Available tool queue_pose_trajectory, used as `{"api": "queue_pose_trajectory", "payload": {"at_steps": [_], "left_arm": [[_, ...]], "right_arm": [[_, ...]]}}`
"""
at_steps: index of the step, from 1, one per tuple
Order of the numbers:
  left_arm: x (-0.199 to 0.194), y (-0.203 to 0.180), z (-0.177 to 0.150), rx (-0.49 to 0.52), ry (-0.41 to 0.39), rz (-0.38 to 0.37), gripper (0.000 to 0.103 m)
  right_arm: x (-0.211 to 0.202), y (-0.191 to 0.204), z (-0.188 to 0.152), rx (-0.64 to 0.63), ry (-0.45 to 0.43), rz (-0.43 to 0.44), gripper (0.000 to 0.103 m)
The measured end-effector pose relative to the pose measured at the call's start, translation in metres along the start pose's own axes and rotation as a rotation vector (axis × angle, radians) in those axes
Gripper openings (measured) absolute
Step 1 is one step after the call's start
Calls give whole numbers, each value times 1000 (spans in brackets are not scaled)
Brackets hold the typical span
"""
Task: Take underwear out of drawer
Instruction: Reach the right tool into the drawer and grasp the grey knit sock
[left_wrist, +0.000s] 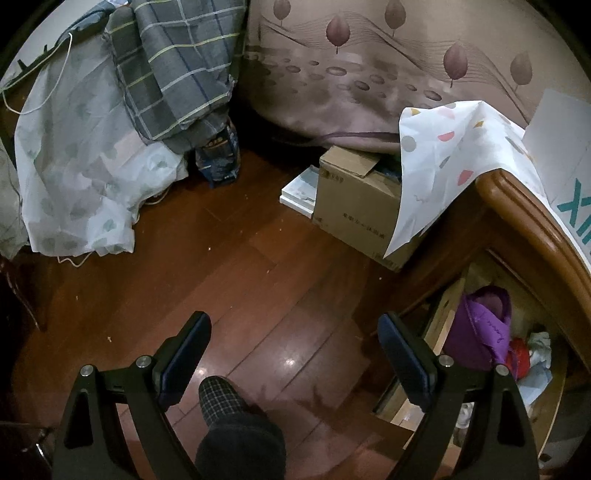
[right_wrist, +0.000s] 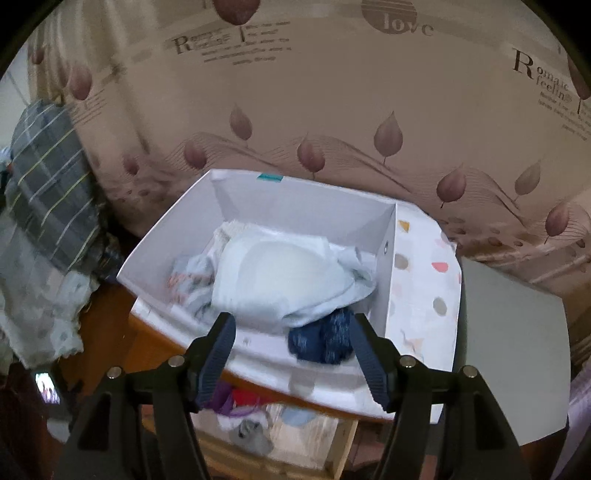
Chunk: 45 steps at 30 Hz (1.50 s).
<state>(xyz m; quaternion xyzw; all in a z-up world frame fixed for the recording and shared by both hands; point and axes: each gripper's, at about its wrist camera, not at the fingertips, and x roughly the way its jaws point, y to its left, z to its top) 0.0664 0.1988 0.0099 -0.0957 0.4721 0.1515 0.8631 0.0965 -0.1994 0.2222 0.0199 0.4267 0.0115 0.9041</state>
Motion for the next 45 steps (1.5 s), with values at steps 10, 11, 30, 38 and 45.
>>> {"api": "queue_pose_trajectory", "payload": {"at_steps": [10, 11, 30, 38, 45], "left_arm": [[-6, -12, 0, 60, -23, -12, 90], [-6, -12, 0, 61, -21, -14, 90], [-2, -14, 0, 51, 9, -44, 90], [4, -20, -1, 54, 39, -37, 90], [6, -21, -3, 60, 50, -33, 90]], "right_arm": [[50, 21, -122, -63, 271, 124, 66], [66, 23, -136, -51, 317, 132, 66], [270, 52, -216, 90, 807, 169, 69], [302, 64, -225, 5, 887, 156, 69], [319, 75, -230, -50, 931, 170, 69]]}}
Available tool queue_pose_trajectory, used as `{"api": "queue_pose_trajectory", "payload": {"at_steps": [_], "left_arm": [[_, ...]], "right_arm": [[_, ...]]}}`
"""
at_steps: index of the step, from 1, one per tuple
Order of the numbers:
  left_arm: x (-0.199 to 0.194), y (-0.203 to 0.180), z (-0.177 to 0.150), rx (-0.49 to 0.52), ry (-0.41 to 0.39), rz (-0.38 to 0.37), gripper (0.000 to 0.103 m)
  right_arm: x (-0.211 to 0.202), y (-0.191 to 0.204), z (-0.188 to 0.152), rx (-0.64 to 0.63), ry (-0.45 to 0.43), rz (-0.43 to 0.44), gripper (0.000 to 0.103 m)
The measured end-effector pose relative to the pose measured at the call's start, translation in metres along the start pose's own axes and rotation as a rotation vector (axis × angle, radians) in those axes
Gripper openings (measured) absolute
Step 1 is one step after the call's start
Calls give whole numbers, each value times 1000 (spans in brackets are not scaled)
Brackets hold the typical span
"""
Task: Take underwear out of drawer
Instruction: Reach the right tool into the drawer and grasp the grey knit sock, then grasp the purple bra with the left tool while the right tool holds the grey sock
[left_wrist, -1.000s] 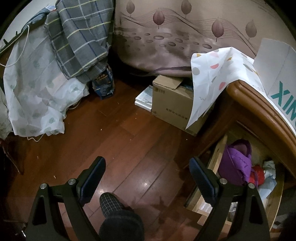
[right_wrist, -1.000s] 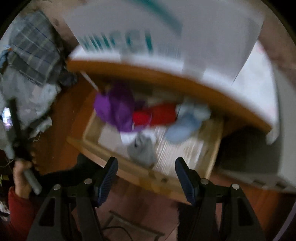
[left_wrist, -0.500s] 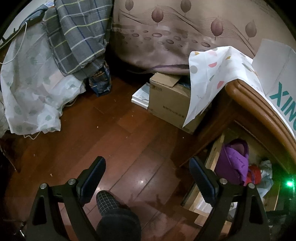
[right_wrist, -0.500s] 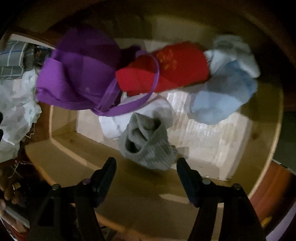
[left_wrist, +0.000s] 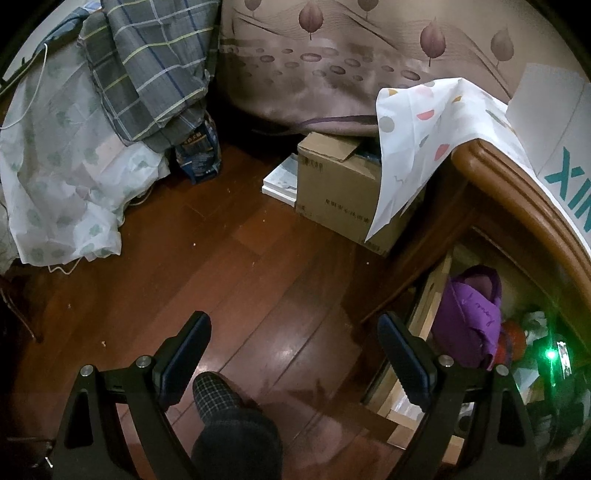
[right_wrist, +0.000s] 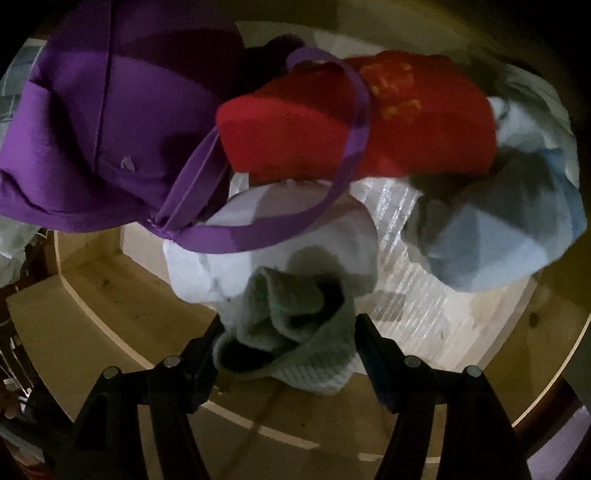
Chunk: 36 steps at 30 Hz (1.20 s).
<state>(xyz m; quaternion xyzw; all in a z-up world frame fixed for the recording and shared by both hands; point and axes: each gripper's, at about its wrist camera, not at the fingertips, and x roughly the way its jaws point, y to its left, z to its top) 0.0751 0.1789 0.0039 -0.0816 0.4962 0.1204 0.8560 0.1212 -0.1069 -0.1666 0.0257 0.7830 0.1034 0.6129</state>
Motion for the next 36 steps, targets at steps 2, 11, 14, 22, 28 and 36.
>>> {"api": "queue_pose_trajectory", "payload": {"at_steps": [2, 11, 14, 22, 28, 36], "left_arm": [[0, 1, 0, 5, 0, 3, 90], [0, -2, -3, 12, 6, -14, 90], [-2, -7, -4, 31, -5, -37, 90], [-3, -32, -10, 121, -1, -80, 90], [-4, -57, -20, 186, 72, -204, 90], [-4, -105, -33, 223, 143, -252, 90]], "right_arm": [[2, 3, 3, -5, 4, -4, 69], [-1, 4, -5, -10, -39, 31, 44], [-10, -11, -20, -8, -83, 31, 38], [-33, -40, -66, 56, -235, 51, 36], [-57, -73, -103, 123, -387, -6, 36], [-81, -97, -138, 207, -539, 88, 36]]}}
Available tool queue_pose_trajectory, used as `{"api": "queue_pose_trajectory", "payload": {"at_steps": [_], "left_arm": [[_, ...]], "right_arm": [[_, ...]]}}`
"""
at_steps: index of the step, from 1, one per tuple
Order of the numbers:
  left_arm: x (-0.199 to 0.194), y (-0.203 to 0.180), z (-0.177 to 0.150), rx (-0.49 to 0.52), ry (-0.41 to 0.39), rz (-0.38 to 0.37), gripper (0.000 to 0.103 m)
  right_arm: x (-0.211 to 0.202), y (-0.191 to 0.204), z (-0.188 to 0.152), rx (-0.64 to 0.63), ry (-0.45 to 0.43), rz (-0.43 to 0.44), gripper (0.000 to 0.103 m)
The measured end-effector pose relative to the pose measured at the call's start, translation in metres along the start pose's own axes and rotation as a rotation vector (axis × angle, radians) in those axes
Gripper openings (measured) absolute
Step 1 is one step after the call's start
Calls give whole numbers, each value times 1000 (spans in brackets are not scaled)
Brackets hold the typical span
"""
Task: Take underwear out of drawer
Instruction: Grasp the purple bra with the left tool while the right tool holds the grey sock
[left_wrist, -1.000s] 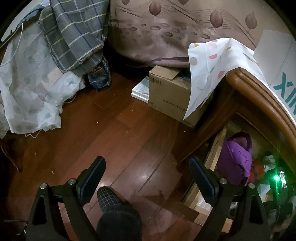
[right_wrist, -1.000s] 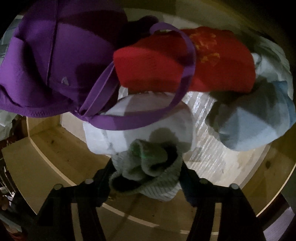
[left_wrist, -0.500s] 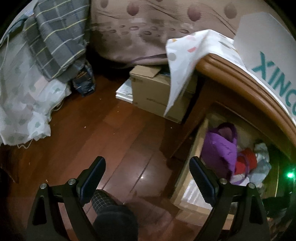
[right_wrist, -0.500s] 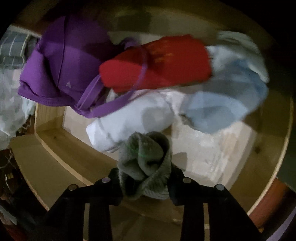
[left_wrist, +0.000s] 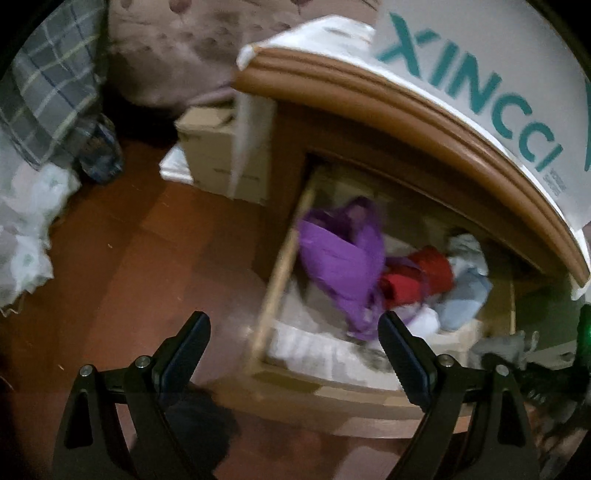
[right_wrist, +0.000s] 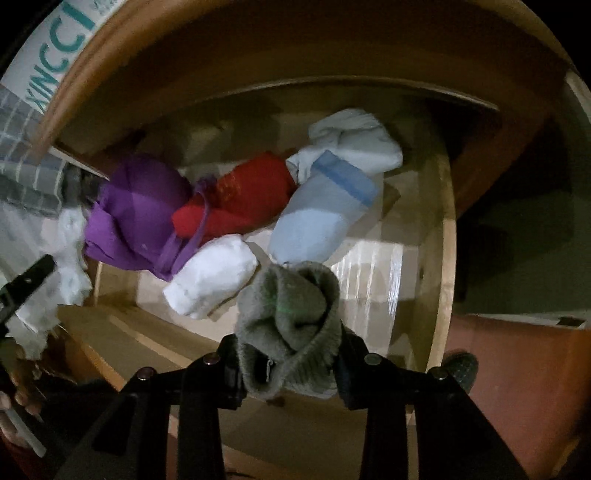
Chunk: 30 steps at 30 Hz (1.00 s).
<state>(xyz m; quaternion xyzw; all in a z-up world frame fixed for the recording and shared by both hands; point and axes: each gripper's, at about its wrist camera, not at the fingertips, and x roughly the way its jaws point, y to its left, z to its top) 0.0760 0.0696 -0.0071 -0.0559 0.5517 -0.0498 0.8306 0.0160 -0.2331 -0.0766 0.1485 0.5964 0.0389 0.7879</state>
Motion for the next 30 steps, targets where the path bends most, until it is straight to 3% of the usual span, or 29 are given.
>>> {"api": "queue_pose_trajectory", "payload": {"at_steps": [3, 15, 25, 30], "left_arm": [[13, -13, 2, -30, 42, -34, 90], [61, -28, 17, -191, 108, -39, 88], [94, -43, 35, -182, 118, 18, 86], [96, -47, 38, -207, 68, 39, 77]], "right_arm": [[-3, -5, -7, 4, -43, 0, 36], [-27, -3, -1, 3, -120, 55, 36], [-36, -20, -10, 77, -115, 121, 36], [-35, -18, -8, 71, -115, 135, 36]]}}
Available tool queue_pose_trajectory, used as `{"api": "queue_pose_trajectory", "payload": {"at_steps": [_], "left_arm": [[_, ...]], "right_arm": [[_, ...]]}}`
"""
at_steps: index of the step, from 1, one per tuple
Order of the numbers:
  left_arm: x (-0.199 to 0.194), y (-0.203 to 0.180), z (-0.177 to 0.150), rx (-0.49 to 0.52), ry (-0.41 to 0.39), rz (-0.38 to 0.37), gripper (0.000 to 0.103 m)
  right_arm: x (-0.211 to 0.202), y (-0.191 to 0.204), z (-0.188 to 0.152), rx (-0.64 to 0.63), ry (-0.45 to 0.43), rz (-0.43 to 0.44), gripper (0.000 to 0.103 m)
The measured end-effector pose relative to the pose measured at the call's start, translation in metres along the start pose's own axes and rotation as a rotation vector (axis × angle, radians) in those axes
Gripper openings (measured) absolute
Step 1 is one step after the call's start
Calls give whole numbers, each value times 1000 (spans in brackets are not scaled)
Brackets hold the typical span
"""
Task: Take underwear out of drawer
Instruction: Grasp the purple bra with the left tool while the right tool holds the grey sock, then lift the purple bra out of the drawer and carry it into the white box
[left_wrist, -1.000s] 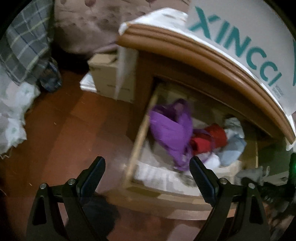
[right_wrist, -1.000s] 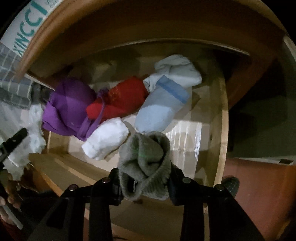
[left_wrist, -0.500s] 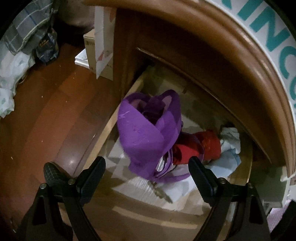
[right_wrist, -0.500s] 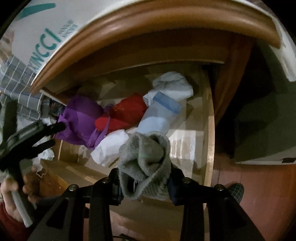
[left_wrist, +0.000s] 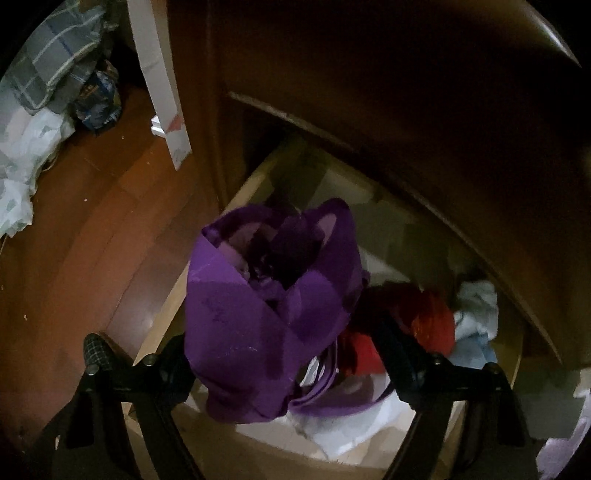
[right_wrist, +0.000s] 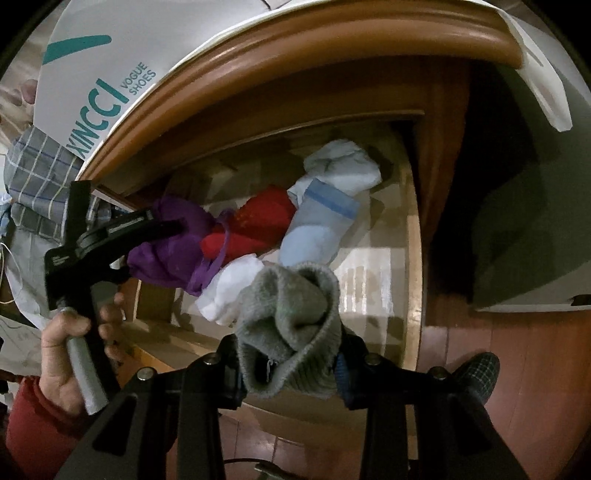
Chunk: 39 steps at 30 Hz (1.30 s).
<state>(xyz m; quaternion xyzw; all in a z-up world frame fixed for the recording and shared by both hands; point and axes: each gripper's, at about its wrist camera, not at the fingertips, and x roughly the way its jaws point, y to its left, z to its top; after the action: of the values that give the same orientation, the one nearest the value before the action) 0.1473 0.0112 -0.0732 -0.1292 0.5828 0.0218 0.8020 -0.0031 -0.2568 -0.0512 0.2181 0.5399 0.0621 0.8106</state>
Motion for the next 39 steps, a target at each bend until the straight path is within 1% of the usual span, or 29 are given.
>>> {"api": "queue_pose_trajectory", "payload": {"at_steps": [1, 2, 4, 6, 7, 12, 15, 20, 24, 26, 32, 36, 39], "left_arm": [[0, 0, 0, -4, -11, 12, 73], [-1, 1, 0, -10, -15, 19, 65], [0, 5, 0, -35, -14, 21, 64], [-1, 7, 0, -46, -17, 27, 57], [-2, 8, -1, -48, -23, 27, 55], [-8, -1, -9, 14, -49, 45, 36], [-13, -4, -12, 42, -50, 46, 31], [-28, -1, -17, 91, -63, 55, 29], [-50, 1, -23, 160, -104, 72, 29], [-62, 2, -27, 199, -128, 82, 29], [-96, 3, -37, 266, -193, 85, 29], [-115, 5, -41, 301, -219, 79, 29], [-130, 6, -44, 328, -237, 69, 29]], "right_arm": [[0, 2, 0, -7, 1, 1, 36], [0, 3, 0, -10, 0, -1, 36], [0, 2, 1, -10, 1, 0, 36], [-2, 2, 1, -12, -5, -20, 36], [-2, 2, 1, -14, -6, -25, 36], [0, 2, 2, -5, 8, -24, 36], [0, 3, 2, -10, 7, -35, 36], [-1, 3, 2, -20, 6, -89, 36], [-3, 6, 2, -43, -17, -139, 36], [-3, 5, 3, -35, -22, -147, 36], [1, -4, 4, 5, -29, -200, 36], [0, -10, 5, 32, -45, -228, 36], [3, -11, 4, 37, -42, -241, 36]]}}
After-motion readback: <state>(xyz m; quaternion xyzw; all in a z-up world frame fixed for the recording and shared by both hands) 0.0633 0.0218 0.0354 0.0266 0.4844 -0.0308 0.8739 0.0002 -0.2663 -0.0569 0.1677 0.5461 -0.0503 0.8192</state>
